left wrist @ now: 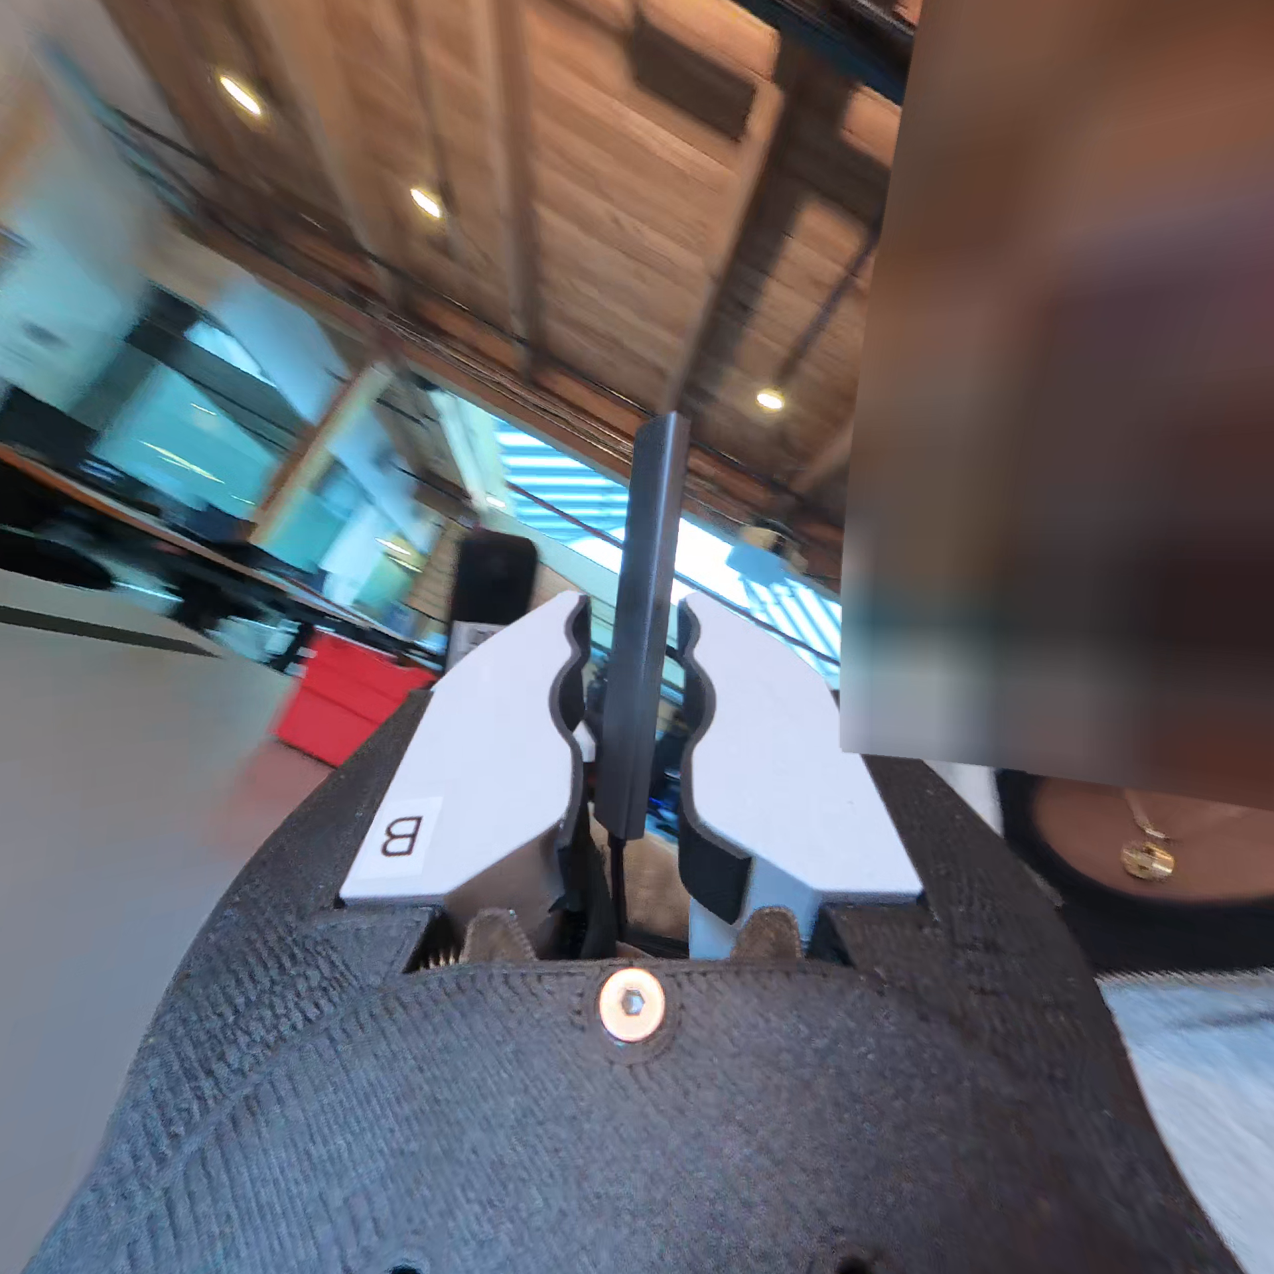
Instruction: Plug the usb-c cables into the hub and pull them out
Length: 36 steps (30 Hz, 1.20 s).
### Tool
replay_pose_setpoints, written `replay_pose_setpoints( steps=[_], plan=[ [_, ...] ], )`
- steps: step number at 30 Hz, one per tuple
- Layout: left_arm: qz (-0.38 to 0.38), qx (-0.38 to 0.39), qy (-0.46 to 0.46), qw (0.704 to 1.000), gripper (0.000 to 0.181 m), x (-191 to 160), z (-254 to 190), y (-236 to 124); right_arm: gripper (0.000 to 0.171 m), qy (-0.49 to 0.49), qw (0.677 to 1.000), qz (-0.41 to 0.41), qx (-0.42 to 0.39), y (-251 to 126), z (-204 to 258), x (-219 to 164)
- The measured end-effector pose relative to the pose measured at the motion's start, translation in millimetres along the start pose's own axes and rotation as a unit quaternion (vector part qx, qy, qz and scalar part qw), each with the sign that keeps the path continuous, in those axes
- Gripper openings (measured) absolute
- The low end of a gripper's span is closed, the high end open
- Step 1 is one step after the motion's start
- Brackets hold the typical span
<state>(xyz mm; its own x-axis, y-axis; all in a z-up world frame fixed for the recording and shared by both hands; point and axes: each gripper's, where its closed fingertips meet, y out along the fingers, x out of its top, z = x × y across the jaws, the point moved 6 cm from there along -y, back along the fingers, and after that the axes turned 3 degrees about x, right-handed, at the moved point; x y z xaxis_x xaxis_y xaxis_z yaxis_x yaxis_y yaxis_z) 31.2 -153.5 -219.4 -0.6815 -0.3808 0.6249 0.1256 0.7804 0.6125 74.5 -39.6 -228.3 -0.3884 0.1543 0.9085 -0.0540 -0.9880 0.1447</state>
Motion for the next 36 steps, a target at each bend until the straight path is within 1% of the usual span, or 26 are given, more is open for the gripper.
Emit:
replay_pose_setpoints(
  steps=[1,3,6,8,9,10,15,18,24,30,33,36],
  plan=[
    [0.003,0.018,0.014,1.000,0.026,-0.4,2.0,-0.3,0.007,-0.002,1.000,0.000,-0.011,-0.7,-0.8,0.1],
    [0.043,0.041,0.050,0.997,0.032,-7.2,3.6,3.6,0.007,-0.006,1.000,-0.005,-0.018,-1.5,0.5,1.1],
    [0.129,0.053,0.101,0.985,0.037,-26.1,2.4,13.3,0.007,-0.014,0.999,-0.009,-0.032,-3.0,0.8,2.5],
    [0.147,0.059,0.121,0.980,0.034,-30.6,1.1,15.3,0.007,-0.001,0.999,-0.005,-0.036,-3.9,-1.1,1.7],
    [0.143,0.067,0.124,0.980,0.021,-30.1,1.8,15.2,0.007,0.005,0.999,-0.004,-0.034,-4.2,-1.2,1.3],
    [0.138,0.070,0.123,0.980,0.013,-28.5,2.4,14.3,0.007,0.005,0.999,-0.004,-0.036,-4.4,-1.2,1.5],
    [0.140,0.077,0.115,0.980,0.013,-27.0,5.6,13.3,0.007,-0.001,0.999,0.000,-0.055,-6.1,-2.5,2.3],
    [0.127,0.075,0.107,0.983,0.012,-24.0,6.0,11.3,0.007,0.004,0.998,-0.022,-0.060,-10.1,-2.6,6.7],
    [0.132,0.079,0.109,0.982,0.012,-26.0,6.8,11.4,0.010,0.020,0.998,-0.038,-0.048,-9.3,-3.4,5.8],
    [0.133,0.094,0.107,0.981,0.013,-27.0,6.7,11.8,0.007,-0.002,0.997,-0.022,-0.080,-8.7,-4.4,5.7],
    [0.134,0.106,0.112,0.979,0.022,-27.2,8.3,12.0,0.007,0.002,0.996,-0.022,-0.087,-7.5,-4.9,5.5],
    [0.132,0.115,0.107,0.979,0.019,-27.0,9.4,11.2,0.007,0.007,0.996,-0.023,-0.090,-7.6,-6.7,5.6]
  ],
)
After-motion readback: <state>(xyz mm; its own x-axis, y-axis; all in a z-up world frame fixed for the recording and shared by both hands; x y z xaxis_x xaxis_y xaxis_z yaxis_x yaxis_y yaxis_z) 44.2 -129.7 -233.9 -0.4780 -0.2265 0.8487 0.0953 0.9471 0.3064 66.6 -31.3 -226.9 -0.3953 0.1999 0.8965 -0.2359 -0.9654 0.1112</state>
